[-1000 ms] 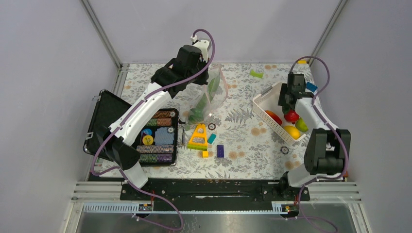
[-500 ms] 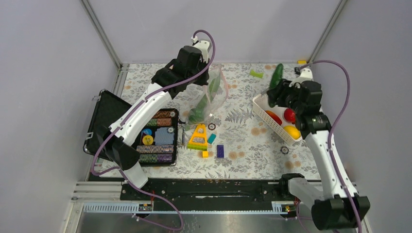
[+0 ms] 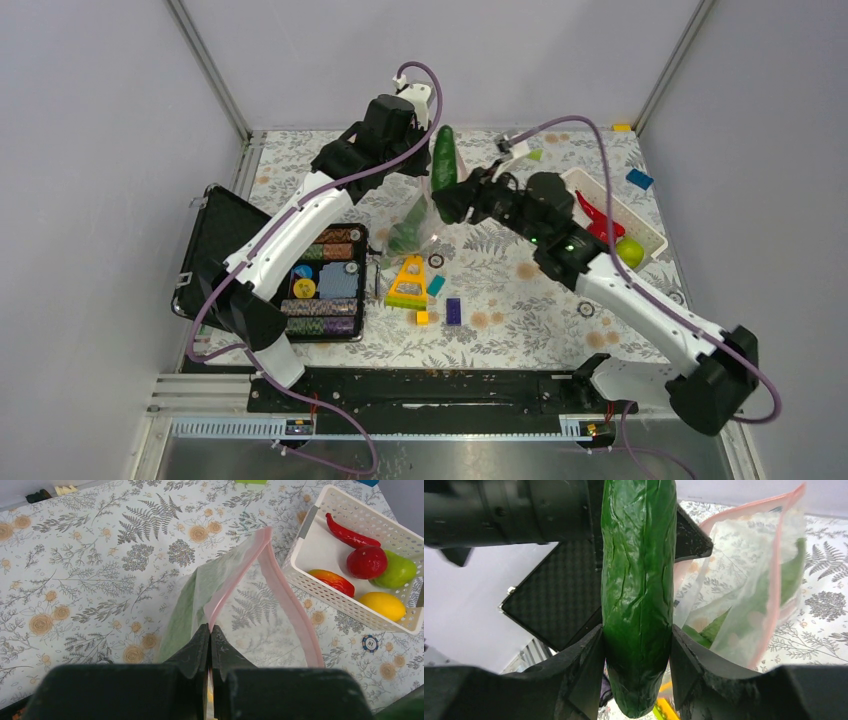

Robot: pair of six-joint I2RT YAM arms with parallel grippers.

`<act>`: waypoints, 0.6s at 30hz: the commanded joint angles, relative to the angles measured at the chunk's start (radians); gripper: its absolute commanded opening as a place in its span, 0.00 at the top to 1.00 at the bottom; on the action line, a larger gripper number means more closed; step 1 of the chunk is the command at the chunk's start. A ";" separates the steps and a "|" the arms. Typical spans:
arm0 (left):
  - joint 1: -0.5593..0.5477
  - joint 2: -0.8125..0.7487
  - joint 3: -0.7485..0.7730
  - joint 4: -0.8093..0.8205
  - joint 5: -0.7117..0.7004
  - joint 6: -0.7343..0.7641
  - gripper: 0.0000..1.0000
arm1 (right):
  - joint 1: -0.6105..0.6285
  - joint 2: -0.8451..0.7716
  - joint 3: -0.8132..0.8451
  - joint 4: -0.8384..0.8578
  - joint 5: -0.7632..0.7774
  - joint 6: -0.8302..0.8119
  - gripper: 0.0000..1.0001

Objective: Place the food in the zip-top bag and seal the zipper
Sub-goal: Place the fake vegetable in the zipper food storage bag.

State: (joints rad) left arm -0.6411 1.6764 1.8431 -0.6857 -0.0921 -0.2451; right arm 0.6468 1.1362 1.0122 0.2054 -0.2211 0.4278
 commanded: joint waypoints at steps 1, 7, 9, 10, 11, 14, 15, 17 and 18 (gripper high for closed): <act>0.007 -0.064 -0.007 0.049 0.009 -0.016 1.00 | 0.090 0.104 0.081 0.151 0.199 -0.016 0.71; 0.007 -0.084 -0.020 0.051 0.009 -0.028 1.00 | 0.141 0.167 0.057 0.229 0.416 -0.060 0.64; 0.007 -0.090 -0.024 0.052 0.007 -0.028 1.00 | 0.148 0.179 0.061 0.220 0.439 -0.077 0.62; 0.006 -0.092 -0.025 0.052 0.002 -0.028 1.00 | 0.153 0.184 0.065 0.213 0.451 -0.087 0.61; 0.007 -0.096 -0.027 0.054 0.000 -0.028 1.00 | 0.155 0.188 0.071 0.199 0.461 -0.097 0.57; 0.007 -0.101 -0.035 0.060 0.002 -0.027 1.00 | 0.162 0.205 0.110 0.122 0.499 -0.119 0.47; 0.007 -0.102 -0.037 0.061 0.002 -0.026 1.00 | 0.163 0.210 0.119 0.104 0.502 -0.122 0.45; 0.007 -0.102 -0.037 0.063 -0.001 -0.025 1.00 | 0.167 0.217 0.133 0.080 0.499 -0.126 0.37; 0.007 -0.103 -0.038 0.064 -0.003 -0.025 1.00 | 0.168 0.220 0.143 0.063 0.497 -0.129 0.32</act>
State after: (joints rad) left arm -0.6357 1.6161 1.8057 -0.6853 -0.0963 -0.2626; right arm 0.7998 1.3487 1.0832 0.3031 0.2173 0.3370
